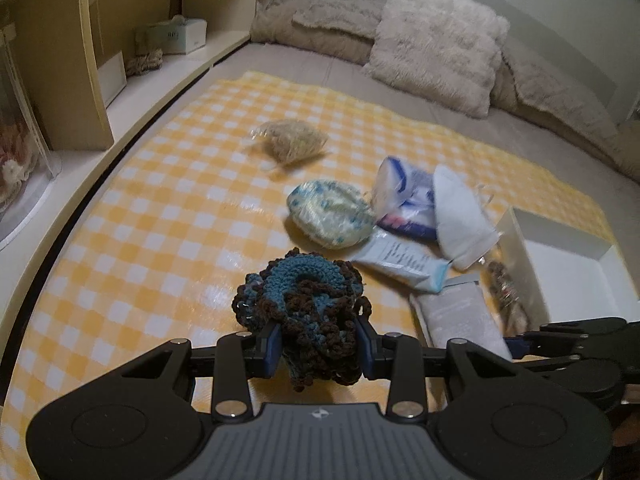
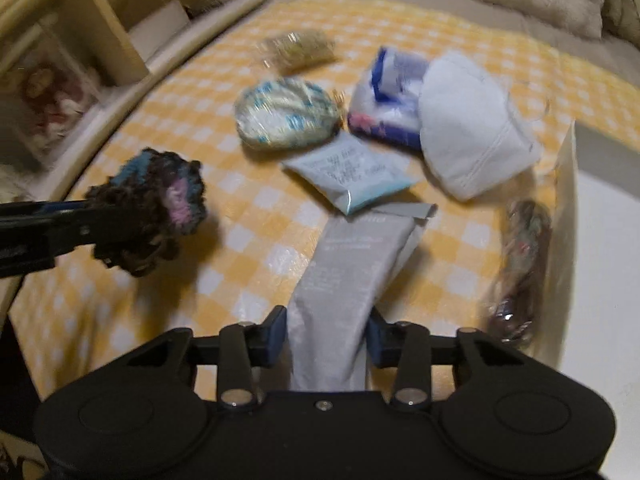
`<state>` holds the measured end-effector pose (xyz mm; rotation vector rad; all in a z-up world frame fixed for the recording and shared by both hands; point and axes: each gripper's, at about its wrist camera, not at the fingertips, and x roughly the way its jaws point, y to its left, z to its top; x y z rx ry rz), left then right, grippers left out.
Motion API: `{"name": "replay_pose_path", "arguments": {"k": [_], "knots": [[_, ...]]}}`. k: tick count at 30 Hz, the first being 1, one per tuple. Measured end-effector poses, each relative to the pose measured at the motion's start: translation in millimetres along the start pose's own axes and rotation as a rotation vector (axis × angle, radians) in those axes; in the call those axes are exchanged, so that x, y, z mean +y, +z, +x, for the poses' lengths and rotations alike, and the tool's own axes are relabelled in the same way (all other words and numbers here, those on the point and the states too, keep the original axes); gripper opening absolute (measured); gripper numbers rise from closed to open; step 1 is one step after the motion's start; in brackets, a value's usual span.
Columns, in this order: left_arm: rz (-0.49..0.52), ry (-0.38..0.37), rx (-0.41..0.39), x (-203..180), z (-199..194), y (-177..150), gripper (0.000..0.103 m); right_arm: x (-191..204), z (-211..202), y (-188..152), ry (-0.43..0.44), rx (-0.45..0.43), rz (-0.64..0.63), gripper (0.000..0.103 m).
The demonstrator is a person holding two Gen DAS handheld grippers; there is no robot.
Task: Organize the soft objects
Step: 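Carry the grey packet with the right tool into the white box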
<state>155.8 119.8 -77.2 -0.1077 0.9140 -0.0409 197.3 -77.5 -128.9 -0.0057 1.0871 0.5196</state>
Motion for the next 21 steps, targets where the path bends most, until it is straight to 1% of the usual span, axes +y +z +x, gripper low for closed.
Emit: {"name": "replay_pose_path", "arguments": {"k": [2, 5, 11, 17, 21], "knots": [[-0.005, -0.010, -0.022, -3.1, -6.6, 2.0, 0.039, -4.2, -17.7, -0.7, 0.015, -0.044, -0.004, 0.035], [-0.016, -0.023, -0.060, -9.7, -17.1, 5.6, 0.039, -15.6, -47.4, -1.2, 0.016, -0.117, 0.009, 0.022], [-0.032, -0.062, -0.112, -27.2, -31.8, 12.3, 0.039, -36.4, -83.2, -4.5, 0.020, -0.200, 0.054, 0.020], [-0.012, -0.100, -0.166, -55.7, -42.6, 16.6, 0.039, -54.7, -118.3, -10.8, 0.032, -0.305, 0.104, 0.020], [0.003, -0.136, -0.183, -78.9, -43.8, 20.1, 0.039, -76.4, -145.6, -14.8, 0.008, -0.383, 0.149, 0.020]]}}
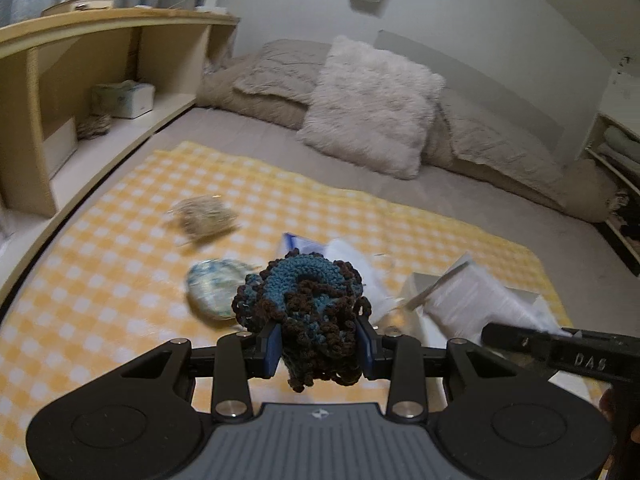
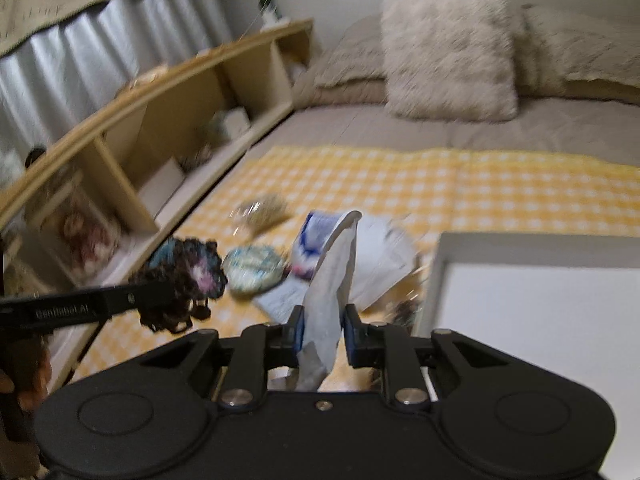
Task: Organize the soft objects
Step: 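Carry the grey packet with the right tool into the white box, then lower the scrunchie into the box and open the left tool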
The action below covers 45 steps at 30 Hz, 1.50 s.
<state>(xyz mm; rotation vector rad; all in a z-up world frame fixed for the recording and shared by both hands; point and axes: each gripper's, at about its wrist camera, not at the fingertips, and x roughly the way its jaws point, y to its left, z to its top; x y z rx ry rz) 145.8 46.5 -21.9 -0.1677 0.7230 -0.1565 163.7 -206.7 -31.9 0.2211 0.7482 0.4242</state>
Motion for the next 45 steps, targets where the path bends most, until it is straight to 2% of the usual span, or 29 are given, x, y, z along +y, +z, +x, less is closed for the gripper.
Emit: {"name": "replay_pose_path", "arguments": {"k": [6, 12, 20, 26, 30, 35, 37, 39, 42, 45], "knots": [[0.031, -0.071, -0.009, -38.1, 8.3, 4.0, 0.039, -36.5, -36.7, 7.1, -0.043, -0.088, 0.065, 0.020], [0.075, -0.153, 0.018, -78.5, 20.3, 0.7, 0.039, -76.7, -63.5, 1.9, -0.096, -0.125, 0.143, 0.020], [0.203, -0.214, 0.133, -134.4, 58.4, -20.6, 0.039, -128.0, -80.8, -8.5, -0.186, -0.105, 0.224, 0.020], [0.363, -0.226, 0.228, -168.2, 87.5, -50.9, 0.039, -176.2, -83.9, -23.6, -0.277, -0.054, 0.276, 0.020], [0.442, -0.216, 0.285, -177.6, 102.7, -67.1, 0.039, -203.5, -75.9, -36.2, -0.309, 0.000, 0.323, 0.020], [0.475, -0.196, 0.316, -177.3, 115.5, -73.5, 0.039, -231.4, -65.9, -53.3, -0.327, 0.053, 0.381, 0.021], [0.479, -0.191, 0.324, -175.3, 119.7, -73.8, 0.039, -238.3, -60.9, -58.1, -0.345, 0.082, 0.385, 0.027], [0.480, -0.188, 0.331, -174.9, 121.6, -74.2, 0.040, -241.2, -54.8, -62.2, -0.403, 0.129, 0.372, 0.043], [0.486, -0.186, 0.338, -173.9, 122.4, -75.5, 0.041, -243.9, -53.5, -65.6, -0.464, 0.182, 0.337, 0.048], [0.494, -0.182, 0.340, -174.1, 122.1, -76.0, 0.042, -244.4, -58.7, -66.2, -0.488, 0.194, 0.322, 0.054]]}}
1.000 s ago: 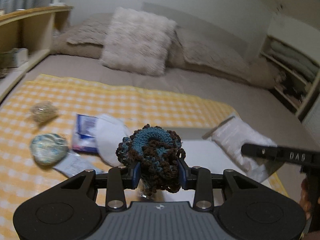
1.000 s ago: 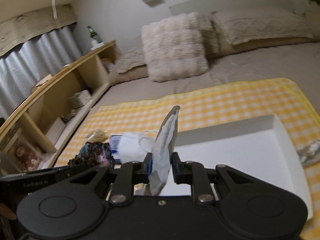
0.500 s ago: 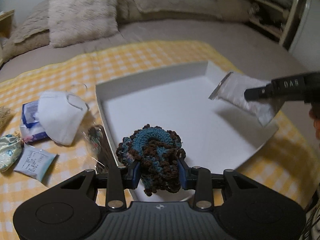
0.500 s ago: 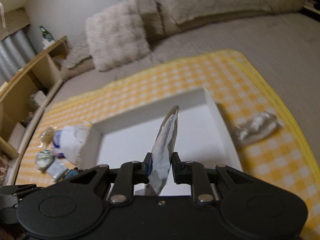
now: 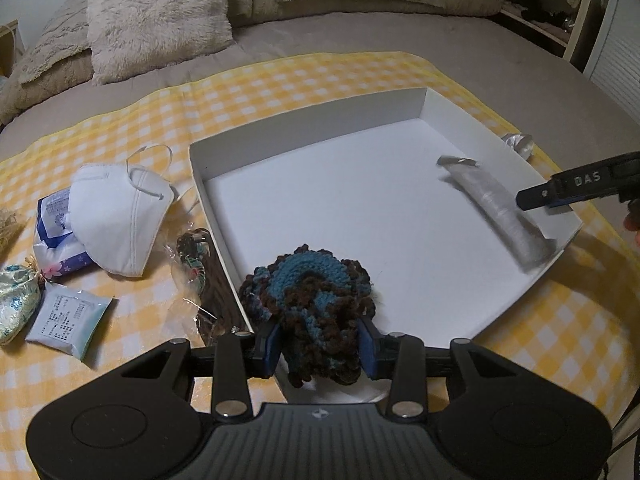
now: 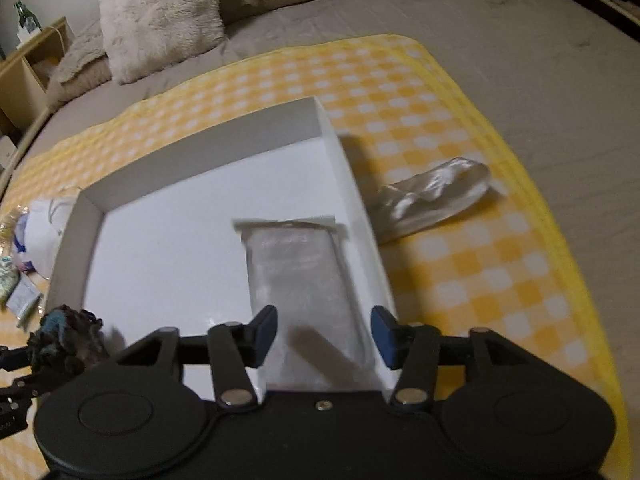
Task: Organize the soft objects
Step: 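Lower the scrunchie into the box and open the left tool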
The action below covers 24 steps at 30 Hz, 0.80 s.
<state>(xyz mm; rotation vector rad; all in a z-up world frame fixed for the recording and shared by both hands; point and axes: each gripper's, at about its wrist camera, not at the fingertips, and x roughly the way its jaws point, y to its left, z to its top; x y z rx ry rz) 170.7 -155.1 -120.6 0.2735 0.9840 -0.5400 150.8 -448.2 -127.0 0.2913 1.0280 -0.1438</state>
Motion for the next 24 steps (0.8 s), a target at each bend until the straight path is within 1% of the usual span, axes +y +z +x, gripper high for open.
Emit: {"name": "replay_pose_path", "arguments": {"k": [1, 2, 3, 4, 5, 7, 8, 10, 11, 12, 16, 19, 21, 22, 24], "knots": [[0.001, 0.002, 0.001, 0.0, -0.2, 0.1, 0.043, 0.5, -2.7, 0.1, 0.000, 0.000, -0.009, 0.054], [0.002, 0.003, 0.003, 0.2, -0.6, 0.4, 0.048, 2.0, -6.4, 0.0, -0.004, -0.008, -0.022, 0.055], [0.001, 0.003, 0.003, 0.1, -1.4, 0.8, 0.050, 4.3, -10.3, 0.1, -0.006, -0.020, -0.040, 0.058], [-0.001, 0.008, 0.000, 0.4, -2.8, 1.6, 0.054, 7.0, -14.3, 0.1, -0.007, -0.036, -0.060, 0.060], [-0.005, 0.012, -0.004, 0.9, -4.5, 2.4, 0.061, 9.5, -17.3, 0.3, -0.005, -0.050, -0.077, 0.061], [-0.023, 0.014, -0.015, 3.6, -9.0, 5.0, 0.065, 12.9, -20.2, 1.2, 0.007, -0.067, -0.095, 0.061], [-0.035, 0.012, -0.024, 5.0, -11.9, 6.4, 0.065, 14.9, -19.7, 2.8, 0.015, -0.070, -0.099, 0.061], [-0.053, 0.006, -0.043, 7.0, -16.9, 9.0, 0.065, 19.9, -18.7, 4.0, 0.049, -0.073, -0.117, 0.055], [-0.061, 0.003, -0.052, 7.7, -18.8, 10.2, 0.065, 24.3, -17.0, 6.7, 0.075, -0.071, -0.133, 0.040], [-0.068, 0.002, -0.061, 8.2, -20.1, 11.2, 0.065, 29.2, -15.1, 7.3, 0.102, -0.063, -0.150, 0.030], [-0.087, -0.012, -0.099, 6.0, -22.2, 15.6, 0.063, 49.5, -4.3, 7.3, 0.151, -0.031, -0.198, 0.030], [-0.080, -0.020, -0.107, 0.9, -18.5, 19.6, 0.062, 58.1, 6.7, 9.1, 0.174, 0.000, -0.204, 0.030], [-0.067, -0.016, -0.108, -2.5, -13.7, 22.4, 0.061, 57.9, 15.1, 9.0, 0.144, 0.021, -0.203, 0.030], [-0.059, -0.010, -0.108, -4.6, -10.2, 24.6, 0.058, 55.8, 19.7, 7.5, 0.119, 0.033, -0.200, 0.029], [-0.046, -0.002, -0.110, -6.8, -4.1, 27.1, 0.057, 48.8, 26.3, 7.3, 0.077, 0.050, -0.190, 0.026]]}}
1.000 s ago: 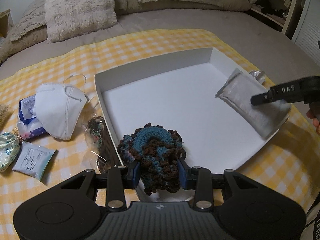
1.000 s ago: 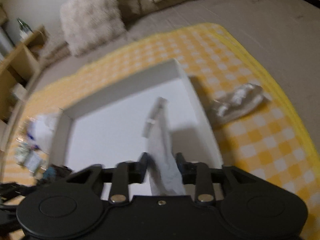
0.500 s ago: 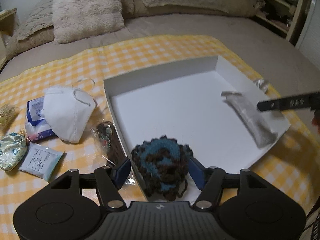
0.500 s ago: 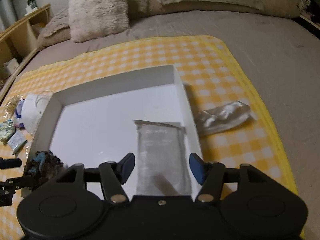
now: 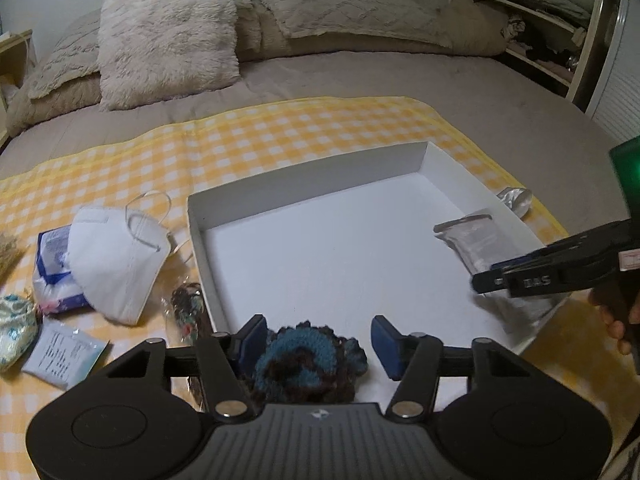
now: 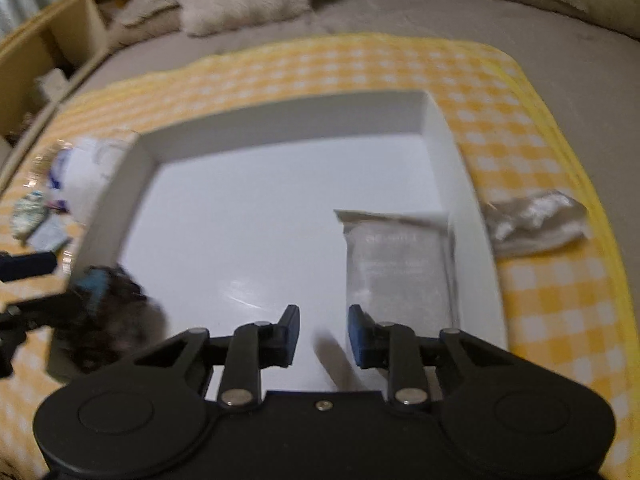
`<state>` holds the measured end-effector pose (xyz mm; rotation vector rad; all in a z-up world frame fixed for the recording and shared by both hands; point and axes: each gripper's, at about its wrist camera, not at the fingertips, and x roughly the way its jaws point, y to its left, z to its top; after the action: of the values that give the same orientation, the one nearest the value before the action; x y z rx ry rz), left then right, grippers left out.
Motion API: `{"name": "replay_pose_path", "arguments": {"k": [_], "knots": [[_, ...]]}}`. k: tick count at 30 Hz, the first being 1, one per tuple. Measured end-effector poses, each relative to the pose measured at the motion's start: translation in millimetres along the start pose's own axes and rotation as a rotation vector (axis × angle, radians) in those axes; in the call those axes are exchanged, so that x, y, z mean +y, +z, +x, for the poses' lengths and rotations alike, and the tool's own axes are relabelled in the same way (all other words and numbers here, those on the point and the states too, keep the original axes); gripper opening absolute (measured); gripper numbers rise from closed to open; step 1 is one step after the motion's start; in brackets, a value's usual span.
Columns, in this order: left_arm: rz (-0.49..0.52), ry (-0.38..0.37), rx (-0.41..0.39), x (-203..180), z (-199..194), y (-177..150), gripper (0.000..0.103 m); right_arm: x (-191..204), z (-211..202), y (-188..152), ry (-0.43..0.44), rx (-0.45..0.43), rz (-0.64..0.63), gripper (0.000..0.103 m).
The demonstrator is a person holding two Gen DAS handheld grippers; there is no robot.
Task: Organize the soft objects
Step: 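Lower the scrunchie into the box and open the left tool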
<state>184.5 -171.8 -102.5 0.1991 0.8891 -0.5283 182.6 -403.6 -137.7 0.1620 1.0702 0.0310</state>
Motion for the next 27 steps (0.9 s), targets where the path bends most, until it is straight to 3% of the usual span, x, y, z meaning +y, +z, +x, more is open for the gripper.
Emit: {"name": "replay_pose_path", "arguments": {"k": [4, 9, 13, 18, 27], "knots": [[0.020, 0.012, 0.013, -0.9, 13.5, 2.0, 0.056, -10.9, -4.6, -1.4, -0.008, -0.017, 0.032, 0.026], [0.036, 0.016, 0.117, -2.4, 26.6, -6.5, 0.056, -22.7, -15.2, -3.1, 0.015, -0.018, 0.060, 0.028], [0.048, 0.009, 0.142, -0.2, 24.7, -15.3, 0.056, -21.1, -27.2, -4.0, 0.015, -0.048, 0.043, 0.033], [0.015, -0.010, 0.114, 3.6, 9.5, -17.6, 0.056, -22.0, -46.4, -6.3, 0.032, -0.083, 0.053, 0.047], [-0.040, -0.027, -0.006, 7.8, -33.8, -12.6, 0.057, -13.0, -92.0, -18.6, 0.015, -0.184, 0.035, 0.075]]}}
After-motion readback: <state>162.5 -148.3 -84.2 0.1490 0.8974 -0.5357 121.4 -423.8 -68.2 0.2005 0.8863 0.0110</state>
